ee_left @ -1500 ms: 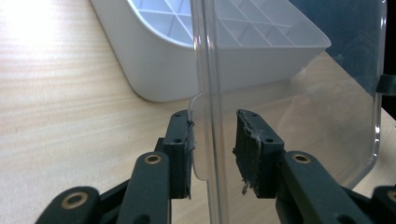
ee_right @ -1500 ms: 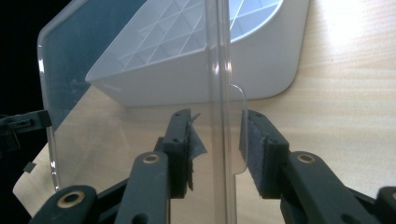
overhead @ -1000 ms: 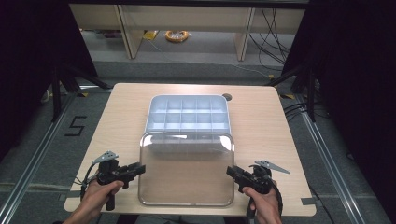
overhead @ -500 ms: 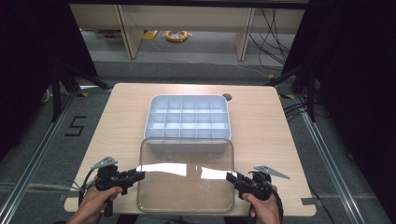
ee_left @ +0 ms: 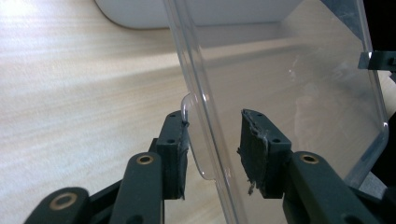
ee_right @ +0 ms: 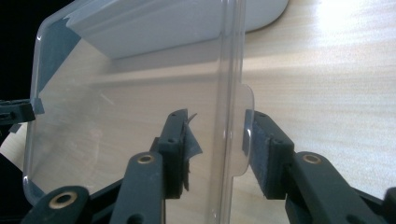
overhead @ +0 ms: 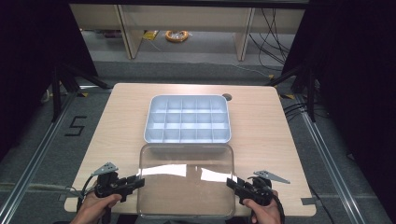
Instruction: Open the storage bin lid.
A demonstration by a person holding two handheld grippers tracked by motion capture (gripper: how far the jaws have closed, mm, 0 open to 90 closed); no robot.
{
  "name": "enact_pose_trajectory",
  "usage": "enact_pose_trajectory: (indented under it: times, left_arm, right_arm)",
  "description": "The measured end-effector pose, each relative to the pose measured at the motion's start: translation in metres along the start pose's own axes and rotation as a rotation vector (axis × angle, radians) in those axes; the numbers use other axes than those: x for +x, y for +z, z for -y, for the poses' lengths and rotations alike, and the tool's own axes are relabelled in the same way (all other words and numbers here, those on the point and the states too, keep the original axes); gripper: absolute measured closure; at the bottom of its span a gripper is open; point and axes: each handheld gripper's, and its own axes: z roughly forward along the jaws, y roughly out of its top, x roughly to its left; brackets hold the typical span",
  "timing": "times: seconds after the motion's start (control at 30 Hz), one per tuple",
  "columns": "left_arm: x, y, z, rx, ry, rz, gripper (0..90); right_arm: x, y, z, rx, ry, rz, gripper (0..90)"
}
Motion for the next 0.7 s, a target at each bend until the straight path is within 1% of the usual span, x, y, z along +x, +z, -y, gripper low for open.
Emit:
enact_pose_trajectory:
  times: [0.03,0.07,0.1,0.13,0.17,0.2,0.23,0.27,0.3,0.33,0.37,0.4,0.43,0.47,0.5,0.53,0.57,0.6,0.63,0.67,0.7]
  left_arm:
    - [0.001,0.000,0.000,0.019,0.000,0.008,61.1]
    - [0.001,0.001,0.001,0.015,-0.007,0.009,61.1]
    - [0.002,0.001,0.001,0.028,-0.010,0.009,61.0]
    - [0.003,0.002,0.002,0.029,-0.015,0.013,60.9]
    - [0.003,0.003,0.002,0.033,-0.020,0.013,60.9]
    - [0.004,0.003,0.003,0.038,-0.027,0.016,60.8]
    - [0.004,0.004,0.003,0.042,-0.029,0.015,60.7]
    - [0.005,0.004,0.003,0.047,-0.029,0.019,60.5]
    - [0.005,0.004,0.003,0.047,-0.030,0.018,60.4]
    - [0.005,0.005,0.003,0.050,-0.033,0.017,60.3]
    - [0.006,0.005,0.004,0.056,-0.039,0.017,60.2]
    - [0.007,0.006,0.004,0.063,-0.040,0.020,60.0]
    - [0.007,0.006,0.004,0.064,-0.045,0.018,59.9]
    - [0.008,0.007,0.004,0.067,-0.050,0.020,59.8]
    - [0.008,0.007,0.004,0.070,-0.052,0.022,59.7]
    - [0.008,0.008,0.005,0.076,-0.052,0.021,59.6]
    - [0.008,0.008,0.005,0.080,-0.051,0.021,59.4]
    - [0.008,0.008,0.005,0.081,-0.051,0.021,59.2]
    - [0.009,0.009,0.005,0.084,-0.052,0.022,59.0]
    - [0.009,0.009,0.005,0.085,-0.057,0.023,58.8]
    - [0.009,0.010,0.005,0.091,-0.060,0.023,58.8]
  right_arm:
    - [0.000,0.000,0.001,-0.001,0.000,0.003,61.1]
    - [0.001,0.001,0.002,0.008,0.017,0.008,61.0]
    - [-0.002,0.002,0.002,0.002,-0.006,0.009,61.0]
    - [0.001,0.002,0.002,0.022,0.047,0.002,60.9]
    - [-0.003,0.003,0.003,0.021,0.002,0.005,60.9]
    - [-0.004,0.005,0.003,0.016,-0.004,0.012,60.7]
    - [-0.004,0.003,0.003,0.033,0.003,-0.004,60.5]
    - [-0.005,0.005,0.003,0.032,-0.002,0.009,60.4]
    - [-0.004,0.006,0.003,0.030,0.012,0.004,60.1]
    - [-0.001,0.005,0.004,0.046,0.054,0.005,60.0]
    - [-0.004,0.006,0.004,0.041,0.020,0.006,59.9]
    - [-0.006,0.008,0.005,0.044,0.003,0.008,59.4]
    - [-0.005,0.008,0.004,0.055,0.018,-0.003,59.2]
    - [-0.005,0.007,0.004,0.059,0.023,0.002,59.2]
    - [-0.006,0.009,0.005,0.056,0.011,0.014,59.1]
    - [-0.006,0.010,0.005,0.055,0.016,0.013,59.0]
    - [-0.006,0.009,0.005,0.068,0.028,0.010,58.9]
    - [-0.006,0.009,0.005,0.064,0.029,0.012,58.6]
    - [-0.007,0.011,0.005,0.061,0.019,0.017,58.5]
    - [-0.004,0.009,0.005,0.082,0.075,0.010,58.3]
    - [-0.008,0.010,0.005,0.075,0.024,0.012,58.1]
